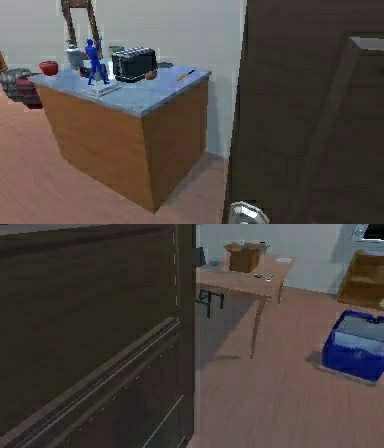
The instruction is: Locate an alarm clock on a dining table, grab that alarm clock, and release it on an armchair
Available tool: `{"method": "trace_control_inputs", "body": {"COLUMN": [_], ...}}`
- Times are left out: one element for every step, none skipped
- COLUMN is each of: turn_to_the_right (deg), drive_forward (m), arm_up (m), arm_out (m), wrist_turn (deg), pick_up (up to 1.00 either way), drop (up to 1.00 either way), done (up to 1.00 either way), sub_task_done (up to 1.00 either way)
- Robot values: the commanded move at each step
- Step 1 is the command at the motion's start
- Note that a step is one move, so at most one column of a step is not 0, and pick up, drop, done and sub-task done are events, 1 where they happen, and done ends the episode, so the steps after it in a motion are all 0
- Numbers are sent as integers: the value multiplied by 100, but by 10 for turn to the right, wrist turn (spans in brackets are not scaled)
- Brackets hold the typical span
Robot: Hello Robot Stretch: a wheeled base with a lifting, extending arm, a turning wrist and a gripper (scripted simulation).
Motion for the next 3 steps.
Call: {"method": "trace_control_inputs", "body": {"turn_to_the_right": [-450,-450,-450], "drive_forward": [0,0,0], "arm_up": [0,0,0], "arm_out": [0,0,0], "wrist_turn": [0,0,0], "pick_up": [0,0,0], "drop": [0,0,0], "done": [0,0,0], "sub_task_done": [0,0,0]}}
